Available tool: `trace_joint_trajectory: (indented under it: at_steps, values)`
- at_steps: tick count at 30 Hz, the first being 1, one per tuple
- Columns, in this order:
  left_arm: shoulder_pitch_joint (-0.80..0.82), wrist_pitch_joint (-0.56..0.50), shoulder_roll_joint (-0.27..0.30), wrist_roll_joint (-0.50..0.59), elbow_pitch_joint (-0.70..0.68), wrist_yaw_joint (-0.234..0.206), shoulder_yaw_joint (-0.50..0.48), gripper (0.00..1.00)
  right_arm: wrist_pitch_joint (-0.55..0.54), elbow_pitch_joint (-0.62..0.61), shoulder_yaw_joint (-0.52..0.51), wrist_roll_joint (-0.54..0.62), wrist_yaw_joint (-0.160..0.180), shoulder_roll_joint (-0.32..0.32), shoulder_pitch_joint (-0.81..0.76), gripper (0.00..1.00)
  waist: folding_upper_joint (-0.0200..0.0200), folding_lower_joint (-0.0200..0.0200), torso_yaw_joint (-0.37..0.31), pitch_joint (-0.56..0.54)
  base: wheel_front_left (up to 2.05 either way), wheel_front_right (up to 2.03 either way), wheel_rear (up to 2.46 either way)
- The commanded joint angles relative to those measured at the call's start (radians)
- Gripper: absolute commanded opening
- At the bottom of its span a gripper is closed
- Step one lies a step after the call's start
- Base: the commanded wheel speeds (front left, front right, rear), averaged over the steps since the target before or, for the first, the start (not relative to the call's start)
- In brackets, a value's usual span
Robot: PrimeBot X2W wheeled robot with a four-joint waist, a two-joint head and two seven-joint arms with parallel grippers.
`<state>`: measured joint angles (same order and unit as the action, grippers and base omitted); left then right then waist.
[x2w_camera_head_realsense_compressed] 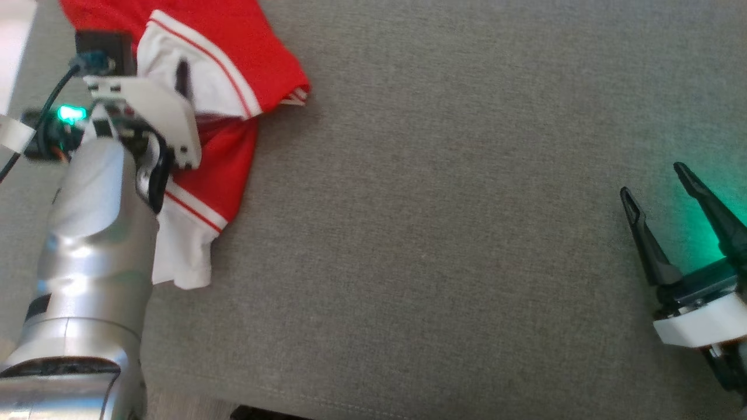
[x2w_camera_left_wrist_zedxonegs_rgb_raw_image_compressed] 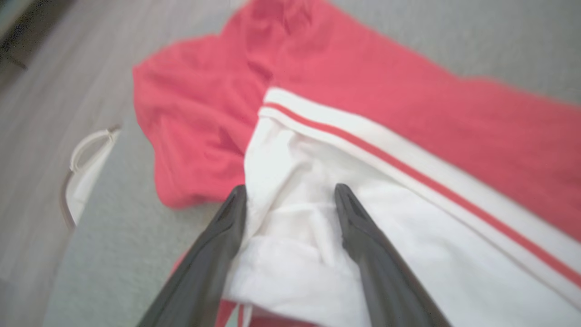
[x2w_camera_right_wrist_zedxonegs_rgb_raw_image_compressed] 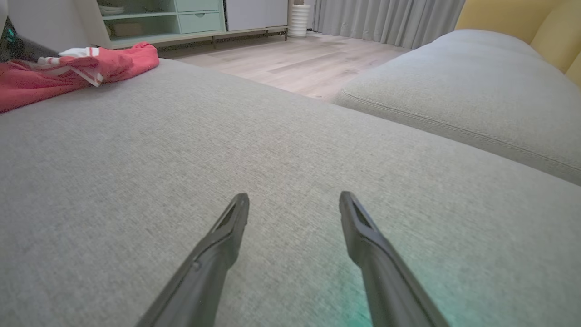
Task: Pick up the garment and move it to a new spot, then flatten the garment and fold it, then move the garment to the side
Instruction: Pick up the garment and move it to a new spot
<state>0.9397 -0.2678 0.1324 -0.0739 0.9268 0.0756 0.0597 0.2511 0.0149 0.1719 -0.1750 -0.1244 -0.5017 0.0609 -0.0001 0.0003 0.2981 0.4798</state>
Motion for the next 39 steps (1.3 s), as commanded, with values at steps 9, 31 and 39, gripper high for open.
trace_joint_trajectory:
  at_steps: [9,31,39]
  values:
    - [0.06,0.049,0.054,-0.065,0.149,0.013,-0.044,0.0,0.011,-0.041,-0.004,0.0,-0.006,-0.024,0.011,1.0,0.0001,-0.0003,-0.031,0.022,0.0,0.0,0.0]
    - [0.177,0.319,0.124,0.003,-0.095,0.044,0.113,0.0,0.011,0.096,0.062,0.025,-0.006,0.287,-0.032,1.0,0.0001,-0.0003,-0.302,-0.425,0.0,0.0,0.0]
    - [0.06,0.224,0.085,-0.051,-0.253,0.053,0.177,0.0,0.011,0.1,0.073,0.031,-0.006,0.326,-0.051,1.0,0.0001,-0.0003,-0.451,-0.471,0.0,0.0,0.0]
